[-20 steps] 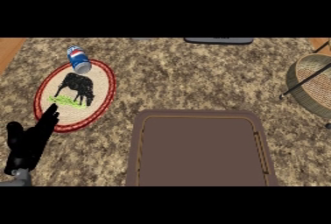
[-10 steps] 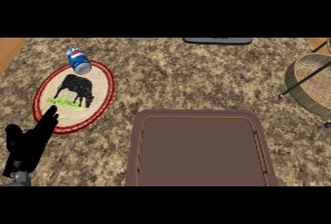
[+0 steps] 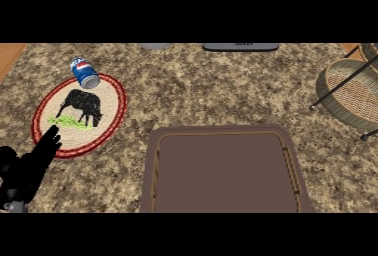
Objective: Pick the sweet potato from the tray and place it in the tiered basket
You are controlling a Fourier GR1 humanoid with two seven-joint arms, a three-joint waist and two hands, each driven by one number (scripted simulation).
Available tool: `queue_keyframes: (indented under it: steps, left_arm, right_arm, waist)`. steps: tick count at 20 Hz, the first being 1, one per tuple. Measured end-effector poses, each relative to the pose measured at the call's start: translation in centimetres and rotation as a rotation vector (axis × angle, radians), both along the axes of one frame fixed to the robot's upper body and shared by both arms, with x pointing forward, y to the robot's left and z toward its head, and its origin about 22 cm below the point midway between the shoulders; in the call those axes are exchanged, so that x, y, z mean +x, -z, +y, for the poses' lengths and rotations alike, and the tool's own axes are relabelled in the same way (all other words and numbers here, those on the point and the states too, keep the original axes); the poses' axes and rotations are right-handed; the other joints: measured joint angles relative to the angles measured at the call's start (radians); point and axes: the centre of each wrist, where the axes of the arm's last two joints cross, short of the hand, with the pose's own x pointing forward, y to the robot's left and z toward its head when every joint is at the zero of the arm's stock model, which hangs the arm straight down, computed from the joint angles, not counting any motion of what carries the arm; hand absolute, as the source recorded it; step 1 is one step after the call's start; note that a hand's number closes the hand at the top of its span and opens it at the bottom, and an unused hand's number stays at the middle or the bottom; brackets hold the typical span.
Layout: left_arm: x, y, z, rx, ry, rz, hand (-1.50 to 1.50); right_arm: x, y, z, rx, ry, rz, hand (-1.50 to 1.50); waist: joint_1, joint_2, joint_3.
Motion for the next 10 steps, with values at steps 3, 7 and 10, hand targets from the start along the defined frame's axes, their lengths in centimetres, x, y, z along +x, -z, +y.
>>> queue_keyframes:
  steps: [3, 7, 10]
  left_arm:
    - [-0.6, 0.2, 0.5, 0.01, -0.016, 0.005, 0.0]
    - [-1.6, 0.5, 1.2, 0.01, -0.038, 0.013, 0.0]
    - [-2.1, 0.4, 1.4, 0.012, -0.057, 0.026, 0.0]
  right_arm:
    - [-1.5, -1.5, -1.3, 0.092, 0.002, -0.131, -1.5]
    - [-3.4, -2.0, -3.1, 0.164, -0.034, -0.297, -1.5]
    - [-5.0, -1.6, -4.7, 0.209, -0.075, -0.386, -1.5]
  waist:
    - [-0.017, -0.007, 0.001]
    - [-0.043, -0.018, 0.001]
    - [-0.061, -0.024, 0.001]
